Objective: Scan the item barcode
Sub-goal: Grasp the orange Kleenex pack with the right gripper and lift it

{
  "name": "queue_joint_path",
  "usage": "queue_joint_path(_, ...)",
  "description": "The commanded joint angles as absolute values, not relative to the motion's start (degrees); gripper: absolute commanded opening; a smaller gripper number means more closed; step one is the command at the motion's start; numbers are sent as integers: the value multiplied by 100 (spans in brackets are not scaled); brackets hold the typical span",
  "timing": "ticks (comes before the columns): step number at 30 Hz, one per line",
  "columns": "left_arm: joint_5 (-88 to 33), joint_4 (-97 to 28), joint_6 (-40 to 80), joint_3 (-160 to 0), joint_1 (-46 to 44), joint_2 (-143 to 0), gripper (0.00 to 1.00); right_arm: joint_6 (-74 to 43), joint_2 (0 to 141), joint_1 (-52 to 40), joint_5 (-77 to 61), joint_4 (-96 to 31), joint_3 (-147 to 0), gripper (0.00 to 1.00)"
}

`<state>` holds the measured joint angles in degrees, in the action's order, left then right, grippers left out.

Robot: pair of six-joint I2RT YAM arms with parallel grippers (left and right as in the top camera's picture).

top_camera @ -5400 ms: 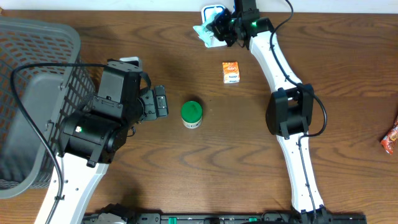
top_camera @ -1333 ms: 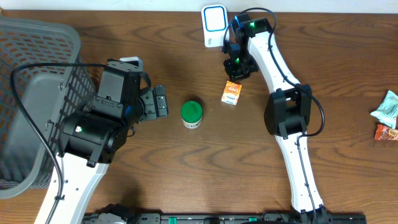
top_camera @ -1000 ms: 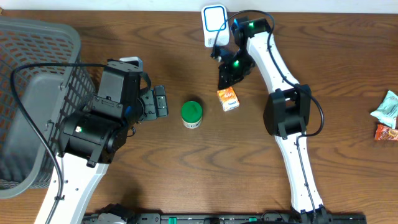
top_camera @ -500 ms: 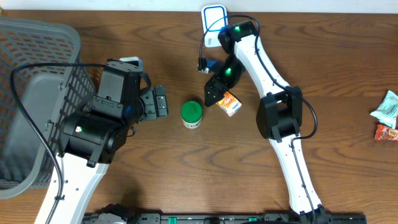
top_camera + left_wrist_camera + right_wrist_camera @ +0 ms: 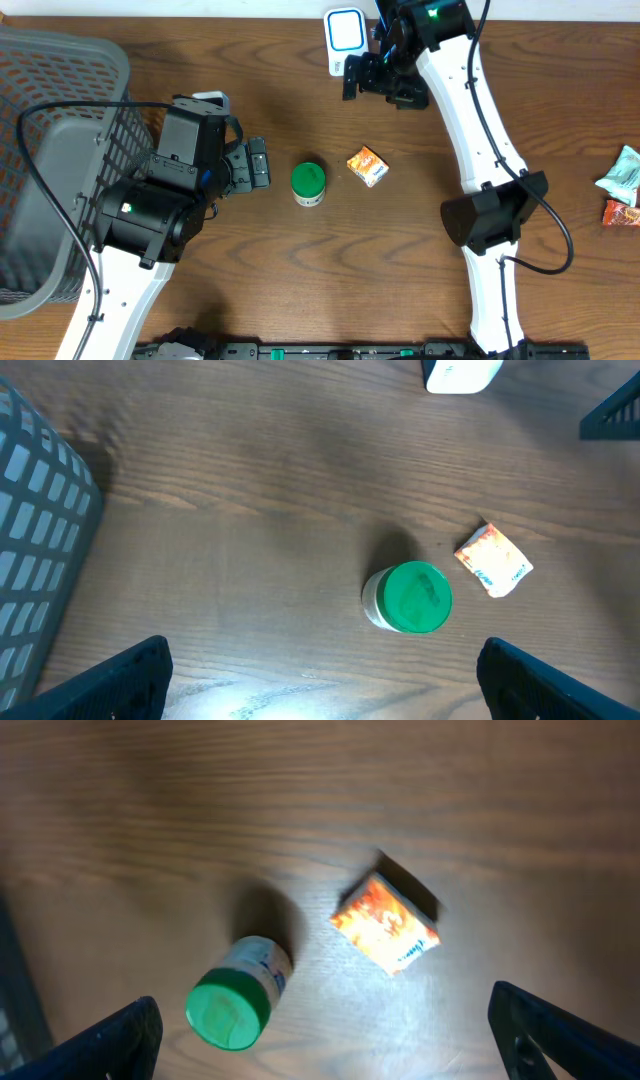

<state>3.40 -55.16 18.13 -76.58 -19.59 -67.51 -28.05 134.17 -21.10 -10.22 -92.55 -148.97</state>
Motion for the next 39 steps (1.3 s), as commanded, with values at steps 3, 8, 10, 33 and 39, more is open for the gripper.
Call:
queue_joint_path(3,414,-5524,1763,-7699,-1931,-6772,98,-4742,13666,-2222,-926,-9734,-14608,99)
queue_joint_path(8,414,-5524,1761,-7699,-1931,-6772,98,-6434,13666,-2475,-880,-9561,-13815,99)
queue_joint_path(10,414,-5524,1761,-7699,-1931,-6772,98,-6626,13666,-2545,-784,-9369,-13474,99)
queue_joint_path(33,414,-5524,1761,-7699,-1931,-6772,98,-6156,13668,-2569,-242,-6772,-10663,99)
queue_joint_path(39,414,-5524,1761,-7699,-1931,-6772,98,-5859,13668,-2543,-64,-6534,-10580,81)
